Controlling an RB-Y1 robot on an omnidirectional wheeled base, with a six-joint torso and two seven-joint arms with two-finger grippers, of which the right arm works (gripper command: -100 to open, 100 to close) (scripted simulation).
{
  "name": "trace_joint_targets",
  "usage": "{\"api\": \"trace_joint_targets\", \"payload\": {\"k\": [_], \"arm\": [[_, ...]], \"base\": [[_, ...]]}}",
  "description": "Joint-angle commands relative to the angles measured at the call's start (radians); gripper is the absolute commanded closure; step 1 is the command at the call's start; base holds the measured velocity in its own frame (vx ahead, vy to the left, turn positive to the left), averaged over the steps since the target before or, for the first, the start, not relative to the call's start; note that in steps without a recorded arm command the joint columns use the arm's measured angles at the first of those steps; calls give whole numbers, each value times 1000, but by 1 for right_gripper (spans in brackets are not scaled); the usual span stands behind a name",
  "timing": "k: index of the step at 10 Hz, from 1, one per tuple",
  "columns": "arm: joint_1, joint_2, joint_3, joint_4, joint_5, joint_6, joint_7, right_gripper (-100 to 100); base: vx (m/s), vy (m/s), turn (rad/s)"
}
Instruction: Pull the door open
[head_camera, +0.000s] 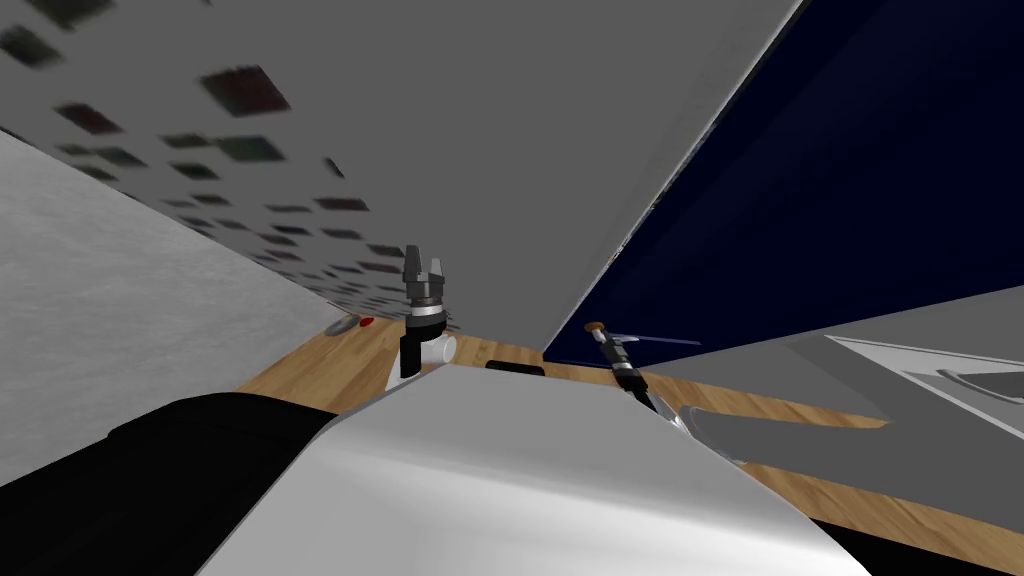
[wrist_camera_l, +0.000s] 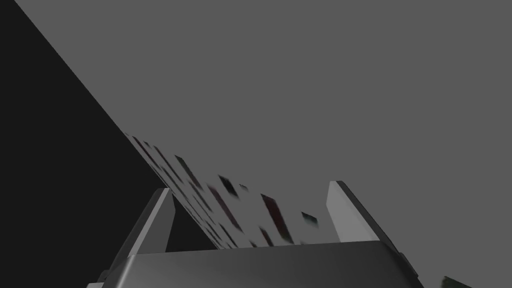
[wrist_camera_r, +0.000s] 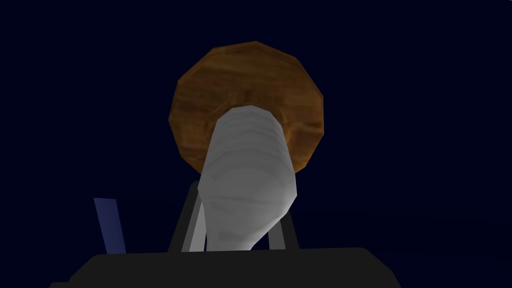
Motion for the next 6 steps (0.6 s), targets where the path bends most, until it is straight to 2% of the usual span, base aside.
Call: {"api": "trace_joint_targets", "payload": {"k": [1,4,5,6], "arm": [[23,-9,0,3,6,-37,-9,100],[52,-31,1,17,15,-94,-30,100],[49,-23,5,12,15,-76,-28,100],[56,-28,6,23,18,-96,-34,100]], "base": [[-230,-100,148],[-192,-80,154],[-86,-27,28],[-127,-43,157]]}}
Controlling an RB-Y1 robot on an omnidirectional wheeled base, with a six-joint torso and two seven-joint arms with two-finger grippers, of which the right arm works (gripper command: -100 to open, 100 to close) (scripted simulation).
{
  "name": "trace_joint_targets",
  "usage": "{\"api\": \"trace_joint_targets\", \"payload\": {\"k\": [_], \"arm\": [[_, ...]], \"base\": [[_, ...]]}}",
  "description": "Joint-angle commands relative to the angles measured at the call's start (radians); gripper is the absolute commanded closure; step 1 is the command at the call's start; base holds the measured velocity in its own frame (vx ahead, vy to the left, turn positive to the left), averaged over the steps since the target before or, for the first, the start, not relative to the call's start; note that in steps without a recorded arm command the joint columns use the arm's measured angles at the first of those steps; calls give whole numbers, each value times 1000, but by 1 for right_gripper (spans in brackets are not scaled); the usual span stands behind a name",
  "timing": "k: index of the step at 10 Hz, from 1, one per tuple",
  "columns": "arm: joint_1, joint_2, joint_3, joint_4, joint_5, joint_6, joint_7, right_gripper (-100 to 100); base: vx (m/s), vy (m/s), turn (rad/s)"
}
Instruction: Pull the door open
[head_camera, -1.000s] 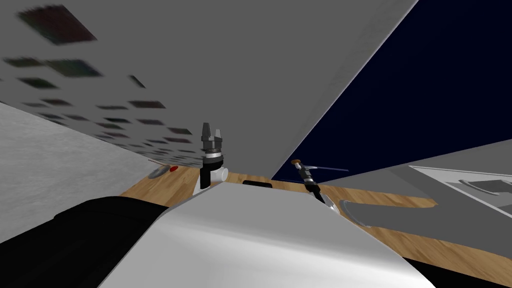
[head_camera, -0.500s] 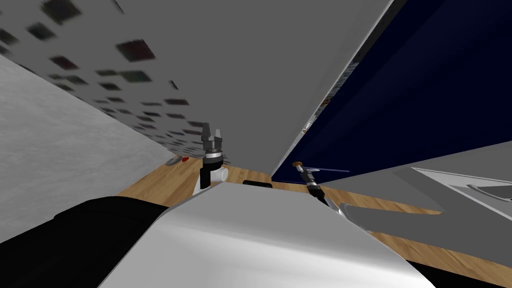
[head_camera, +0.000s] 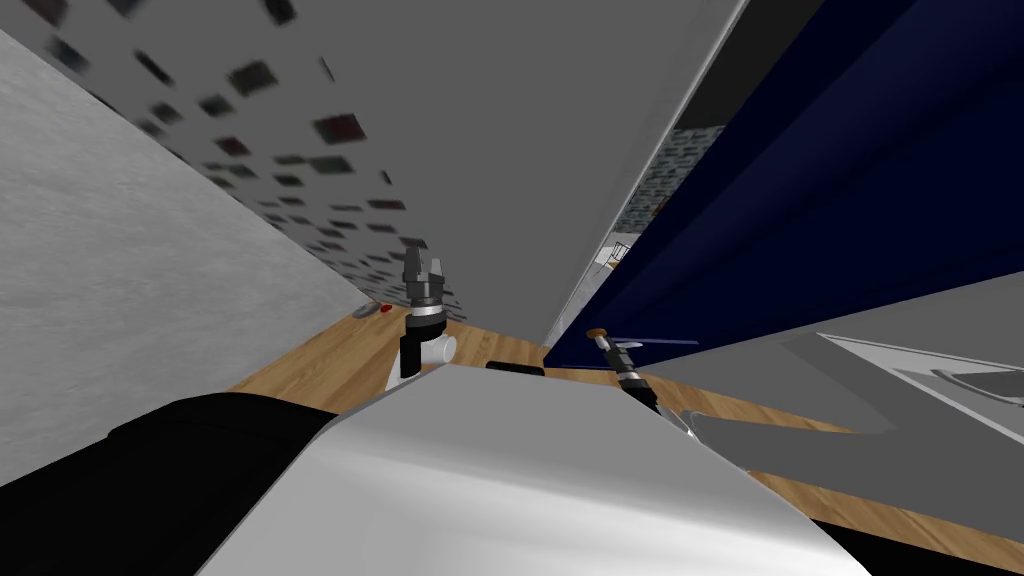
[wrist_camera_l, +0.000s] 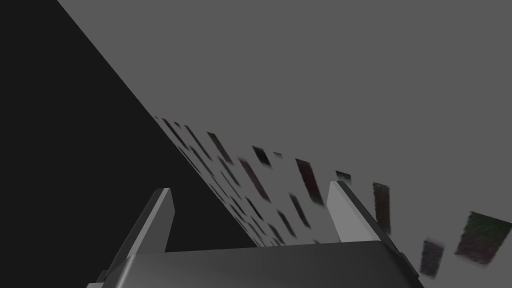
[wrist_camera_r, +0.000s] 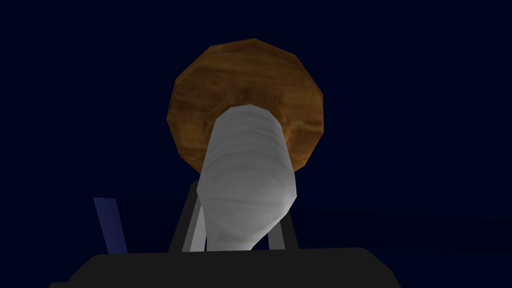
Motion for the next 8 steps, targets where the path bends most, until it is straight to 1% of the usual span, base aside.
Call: {"api": "trace_joint_targets", "payload": {"k": [1,8], "arm": [[5,-4,0,2,2,-15,-3,100],[25,-31,-3,45,11,-102,-19,100]], "base": [[-170,-93,151],[-205,-85,162]]}}
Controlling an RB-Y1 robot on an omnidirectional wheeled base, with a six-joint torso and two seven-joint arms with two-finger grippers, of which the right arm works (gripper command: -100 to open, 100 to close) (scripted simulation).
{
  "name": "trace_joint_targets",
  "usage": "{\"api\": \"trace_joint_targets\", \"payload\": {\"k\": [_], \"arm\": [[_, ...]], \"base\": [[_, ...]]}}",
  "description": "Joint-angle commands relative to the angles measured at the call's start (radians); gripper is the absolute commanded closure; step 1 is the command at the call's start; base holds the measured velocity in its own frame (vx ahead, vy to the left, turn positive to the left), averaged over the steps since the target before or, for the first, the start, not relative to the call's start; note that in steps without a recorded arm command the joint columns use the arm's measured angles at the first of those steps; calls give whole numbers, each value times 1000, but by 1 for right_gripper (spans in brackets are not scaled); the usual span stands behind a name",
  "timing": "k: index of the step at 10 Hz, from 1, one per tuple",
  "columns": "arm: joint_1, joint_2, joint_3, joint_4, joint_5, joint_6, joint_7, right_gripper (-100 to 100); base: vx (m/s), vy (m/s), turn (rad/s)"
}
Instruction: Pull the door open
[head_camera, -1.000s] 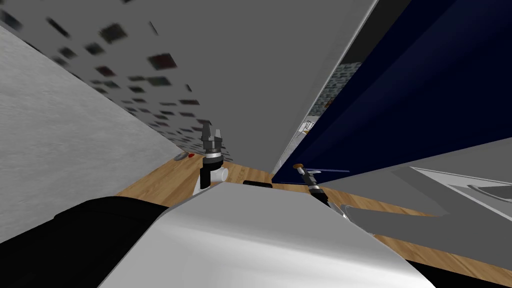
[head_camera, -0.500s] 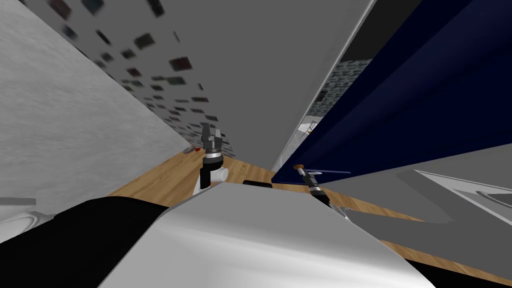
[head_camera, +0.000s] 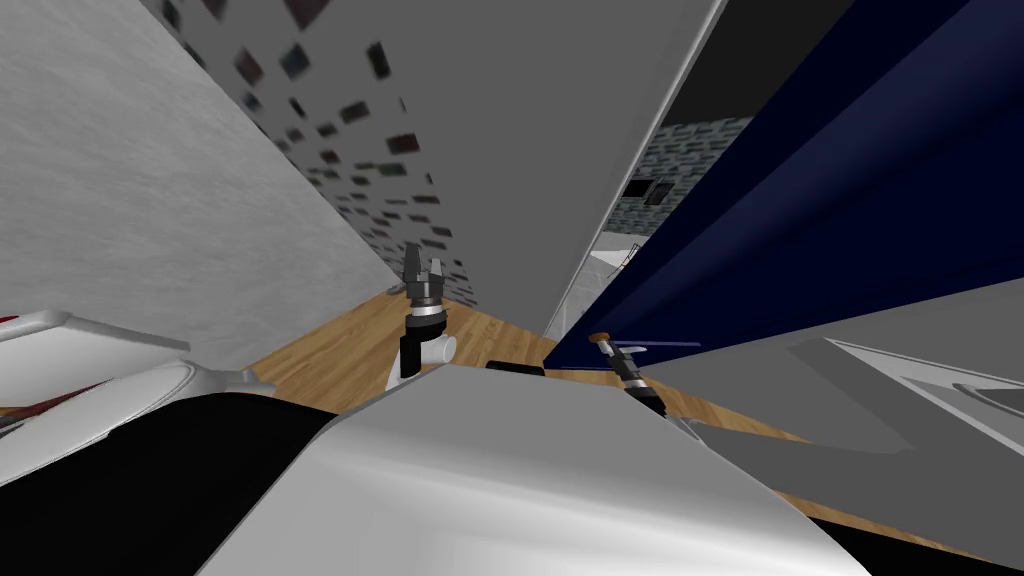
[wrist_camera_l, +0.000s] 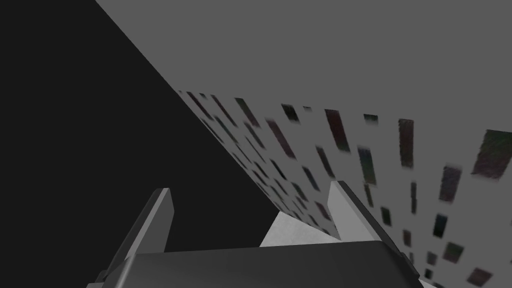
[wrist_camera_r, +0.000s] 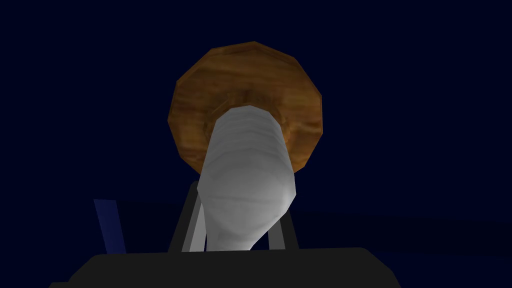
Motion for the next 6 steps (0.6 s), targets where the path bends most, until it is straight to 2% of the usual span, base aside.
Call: {"api": "trace_joint_targets", "payload": {"k": [1,2,3,4,6], "arm": [[7,-10,-6,5,0,-22,-2,100],[9,-13,-6,10,1,-30,-4,100],[3,-7,0,14,3,-25,-4,100],[4,-10,-1,25,5,-38,-7,100],[4,-13,-2,33,6,-48,-8,100]], "base": [[-215,-95,163],[-211,-55,137],[-86,-16,24],[-130,-37,168],[-217,-88,163]]}}
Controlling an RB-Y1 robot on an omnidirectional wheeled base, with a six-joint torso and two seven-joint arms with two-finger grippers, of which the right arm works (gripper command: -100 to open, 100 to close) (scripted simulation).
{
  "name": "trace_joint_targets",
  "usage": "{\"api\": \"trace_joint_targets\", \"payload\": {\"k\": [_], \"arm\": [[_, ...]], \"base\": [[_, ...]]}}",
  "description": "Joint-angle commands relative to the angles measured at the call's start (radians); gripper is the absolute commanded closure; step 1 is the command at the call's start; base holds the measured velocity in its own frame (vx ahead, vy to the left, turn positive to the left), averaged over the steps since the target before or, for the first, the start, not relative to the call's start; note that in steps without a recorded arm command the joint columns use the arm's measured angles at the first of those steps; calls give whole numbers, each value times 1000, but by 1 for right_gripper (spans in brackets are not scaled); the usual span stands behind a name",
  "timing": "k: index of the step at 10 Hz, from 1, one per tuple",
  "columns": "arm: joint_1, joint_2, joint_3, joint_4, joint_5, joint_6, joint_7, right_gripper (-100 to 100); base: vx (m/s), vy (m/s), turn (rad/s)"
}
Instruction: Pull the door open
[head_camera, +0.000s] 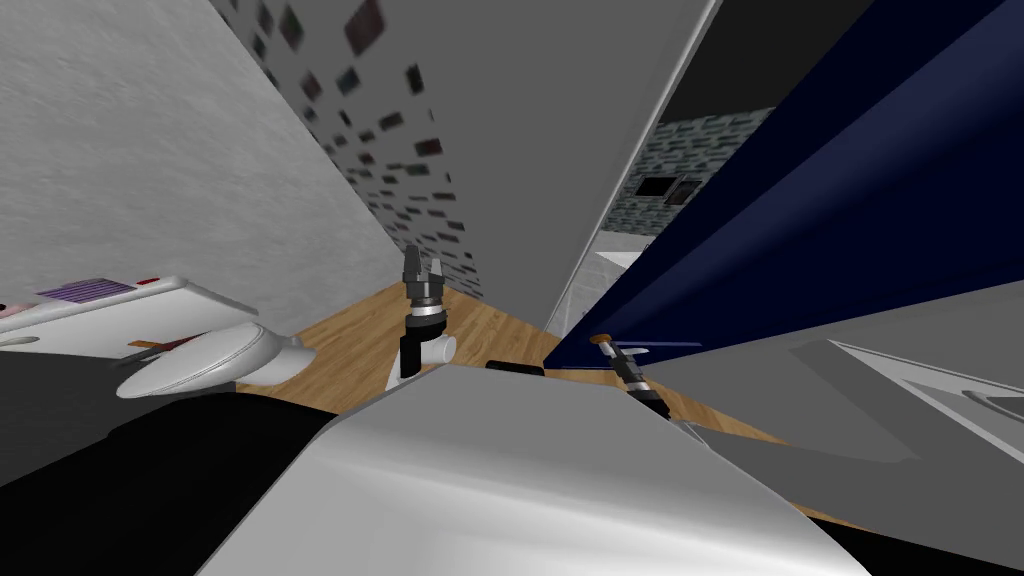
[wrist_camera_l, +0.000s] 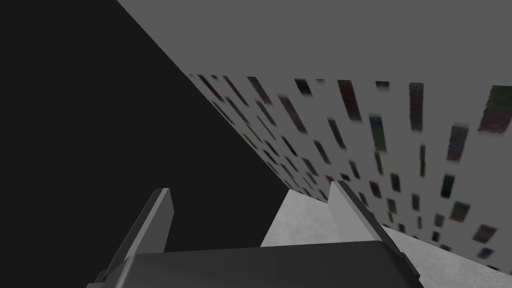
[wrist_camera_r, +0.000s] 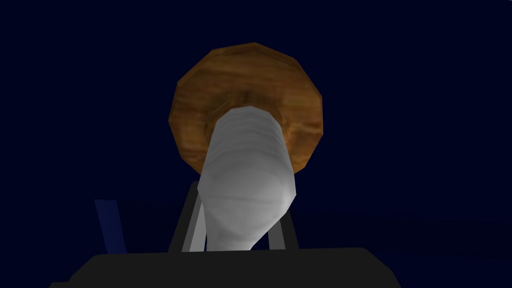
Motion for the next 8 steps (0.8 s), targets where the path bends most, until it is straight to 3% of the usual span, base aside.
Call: {"api": "trace_joint_targets", "payload": {"k": [1,7,8], "arm": [[3,-5,-1,13,3,-19,-1,100],[3,-20,-6,53,9,-69,-6,100],[1,-14,0,49,11,-61,-7,100]], "base": [[-236,-86,201],[-232,-99,186],[-110,-44,39]]}}
